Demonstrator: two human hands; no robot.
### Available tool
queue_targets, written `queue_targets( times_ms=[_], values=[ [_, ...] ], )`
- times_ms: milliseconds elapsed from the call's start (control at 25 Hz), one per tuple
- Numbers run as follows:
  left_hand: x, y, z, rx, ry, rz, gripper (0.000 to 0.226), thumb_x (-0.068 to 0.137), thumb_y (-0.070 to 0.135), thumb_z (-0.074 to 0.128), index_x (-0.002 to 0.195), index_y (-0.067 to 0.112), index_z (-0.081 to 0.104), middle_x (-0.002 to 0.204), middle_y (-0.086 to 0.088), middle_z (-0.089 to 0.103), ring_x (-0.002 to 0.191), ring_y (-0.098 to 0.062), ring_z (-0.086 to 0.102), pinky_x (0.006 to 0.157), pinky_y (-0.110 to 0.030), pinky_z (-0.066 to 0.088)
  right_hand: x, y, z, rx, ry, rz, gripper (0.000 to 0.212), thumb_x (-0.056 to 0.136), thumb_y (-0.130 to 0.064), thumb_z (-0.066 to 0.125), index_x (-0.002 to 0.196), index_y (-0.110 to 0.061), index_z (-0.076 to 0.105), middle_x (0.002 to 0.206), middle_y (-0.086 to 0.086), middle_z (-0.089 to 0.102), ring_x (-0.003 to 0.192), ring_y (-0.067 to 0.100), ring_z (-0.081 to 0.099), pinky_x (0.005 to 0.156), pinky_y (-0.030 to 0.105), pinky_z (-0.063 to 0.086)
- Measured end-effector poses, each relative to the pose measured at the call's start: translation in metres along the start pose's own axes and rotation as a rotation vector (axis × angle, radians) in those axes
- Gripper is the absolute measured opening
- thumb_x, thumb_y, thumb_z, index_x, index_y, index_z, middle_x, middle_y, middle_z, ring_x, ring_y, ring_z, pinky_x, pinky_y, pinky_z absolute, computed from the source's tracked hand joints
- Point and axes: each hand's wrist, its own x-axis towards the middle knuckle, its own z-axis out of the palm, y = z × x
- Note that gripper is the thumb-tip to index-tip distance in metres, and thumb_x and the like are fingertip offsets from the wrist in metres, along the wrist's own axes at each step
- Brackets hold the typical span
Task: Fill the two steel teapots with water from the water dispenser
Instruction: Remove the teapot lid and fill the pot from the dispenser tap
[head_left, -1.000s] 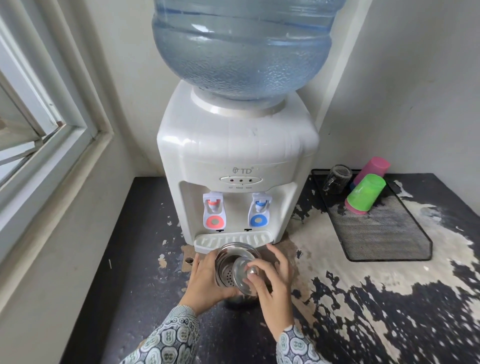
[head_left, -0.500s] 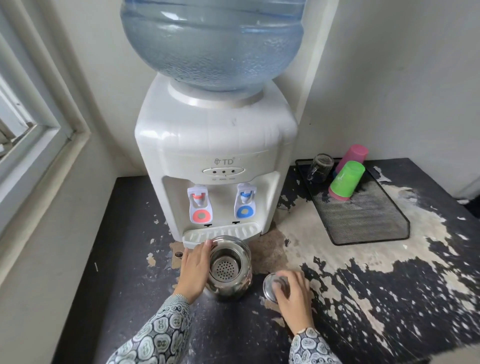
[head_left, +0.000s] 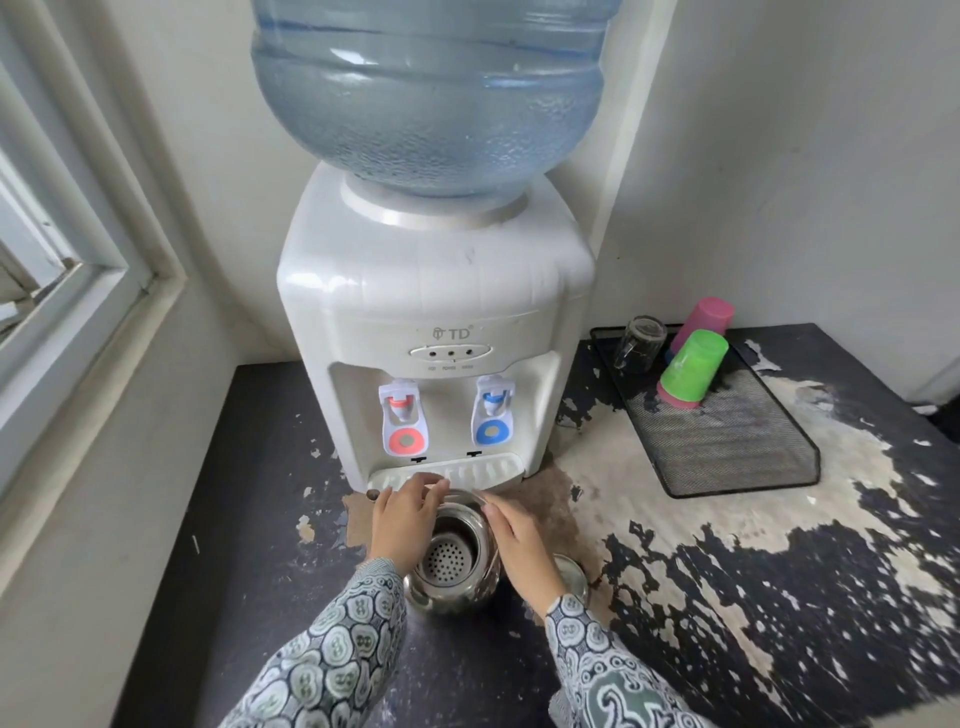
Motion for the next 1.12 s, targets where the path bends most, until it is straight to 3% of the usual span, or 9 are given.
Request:
queue_targets(
  times_ms=[120, 280, 320, 440, 600, 800, 920, 1000, 1120],
  values=[
    [-0.004, 0.004, 0.001, 0.007, 0.054, 0.063, 0.018, 0.094, 0.029, 0.047, 0.103, 0.017, 0.057, 0.102, -0.001, 0.067, 0.103, -0.02, 0.054, 0.102, -0.035, 0.028, -0.007, 0.002, 0.004, 0.083, -0.029, 0.099, 0.03, 0.096, -0.02, 0.038, 0.119, -0.022, 0.057, 0.12, -0.003, 0.061, 0.113, 0.004, 0.053, 0.1, 0.018, 0.038],
    [-0.047, -0.004, -0.006, -0.434, 0.191, 0.107, 0.022, 0.093, 0.022, 0.048, 0.114, 0.027, 0.047, 0.114, 0.01, 0.05, 0.113, -0.008, 0.043, 0.097, -0.027, 0.032, -0.018, -0.002, 0.005, 0.117, -0.01, 0.123, 0.029, 0.097, -0.013, 0.036, 0.118, -0.019, 0.055, 0.117, 0.001, 0.06, 0.112, 0.009, 0.054, 0.088, 0.004, 0.036],
    [-0.063, -0.01, -0.006, -0.488, 0.227, 0.047, 0.023, 0.092, 0.022, 0.049, 0.113, 0.031, 0.044, 0.113, 0.012, 0.047, 0.113, -0.007, 0.039, 0.099, -0.028, 0.03, -0.022, -0.002, 0.005, 0.102, -0.006, 0.142, 0.029, 0.097, -0.014, 0.035, 0.119, -0.02, 0.054, 0.117, 0.003, 0.059, 0.11, 0.013, 0.053, 0.09, 0.009, 0.038],
    [-0.098, -0.035, -0.004, -0.463, 0.21, -0.185, 0.034, 0.089, 0.018, 0.056, 0.119, 0.023, 0.042, 0.116, 0.001, 0.041, 0.117, -0.019, 0.036, 0.105, -0.04, 0.028, -0.041, -0.003, 0.0, 0.18, -0.105, 0.365, 0.02, 0.093, -0.016, 0.04, 0.11, -0.023, 0.049, 0.112, 0.004, 0.051, 0.102, 0.019, 0.052, 0.087, 0.047, 0.052],
    [-0.117, -0.039, -0.006, -0.509, 0.017, -0.221, 0.049, 0.082, 0.021, 0.066, 0.122, 0.02, 0.037, 0.12, -0.002, 0.03, 0.12, -0.016, 0.03, 0.109, -0.039, 0.026, -0.058, -0.009, -0.016, 0.26, -0.364, 0.639, 0.023, 0.086, -0.026, 0.052, 0.107, -0.023, 0.043, 0.115, 0.002, 0.046, 0.106, 0.024, 0.053, 0.081, 0.042, 0.056],
    [-0.117, -0.041, -0.007, -0.454, -0.067, -0.141, 0.055, 0.081, 0.01, 0.066, 0.121, 0.029, 0.032, 0.123, 0.002, 0.034, 0.124, -0.016, 0.033, 0.11, -0.045, 0.031, -0.042, -0.01, -0.006, 0.072, -0.161, 0.308, 0.039, 0.091, -0.031, 0.047, 0.127, -0.023, 0.033, 0.127, -0.001, 0.039, 0.122, 0.016, 0.038, 0.108, 0.038, 0.032],
    [-0.103, -0.042, -0.017, -0.522, -0.137, -0.097, 0.054, 0.084, -0.006, 0.052, 0.116, 0.035, 0.038, 0.13, 0.003, 0.046, 0.123, -0.016, 0.044, 0.109, -0.042, 0.034, -0.029, -0.009, -0.001, 0.101, -0.205, 0.236, 0.032, 0.093, -0.027, 0.045, 0.123, -0.027, 0.038, 0.125, -0.011, 0.039, 0.12, 0.007, 0.038, 0.105, 0.025, 0.031],
    [-0.096, -0.043, -0.024, -0.565, -0.13, -0.111, 0.05, 0.089, -0.003, 0.047, 0.12, 0.035, 0.04, 0.136, 0.003, 0.045, 0.127, -0.013, 0.042, 0.108, -0.032, 0.032, -0.027, -0.004, -0.001, 0.157, -0.261, 0.252, 0.02, 0.092, -0.028, 0.046, 0.11, -0.037, 0.043, 0.116, -0.019, 0.047, 0.108, -0.005, 0.045, 0.094, 0.015, 0.036],
    [-0.112, -0.042, -0.018, -0.705, 0.008, -0.224, 0.046, 0.092, 0.018, 0.05, 0.132, 0.03, 0.03, 0.138, 0.009, 0.035, 0.13, -0.01, 0.033, 0.108, -0.029, 0.027, -0.029, 0.002, -0.001, 0.177, -0.316, 0.314, 0.017, 0.092, -0.035, 0.045, 0.108, -0.037, 0.05, 0.114, -0.016, 0.055, 0.109, 0.0, 0.05, 0.101, 0.029, 0.04]
  ],
)
